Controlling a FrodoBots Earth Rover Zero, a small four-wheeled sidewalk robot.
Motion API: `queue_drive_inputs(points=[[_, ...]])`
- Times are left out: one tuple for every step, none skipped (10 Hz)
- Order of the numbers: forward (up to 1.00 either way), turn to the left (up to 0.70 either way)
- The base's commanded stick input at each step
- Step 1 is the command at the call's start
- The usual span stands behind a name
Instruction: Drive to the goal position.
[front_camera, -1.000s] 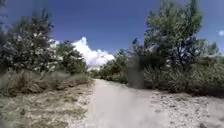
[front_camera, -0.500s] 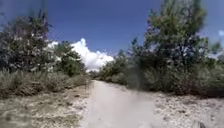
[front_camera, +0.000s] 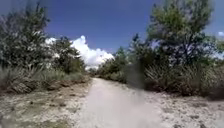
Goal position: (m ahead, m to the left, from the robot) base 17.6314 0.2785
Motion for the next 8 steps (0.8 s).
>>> queue_drive_inputs(points=[[0.44,0.02],[0.44,0.02],[0.44,0.02],[0.44,0.03],[0.44,0.15],[0.44,0.21],[0.44,0.27],[0.44,0.13]])
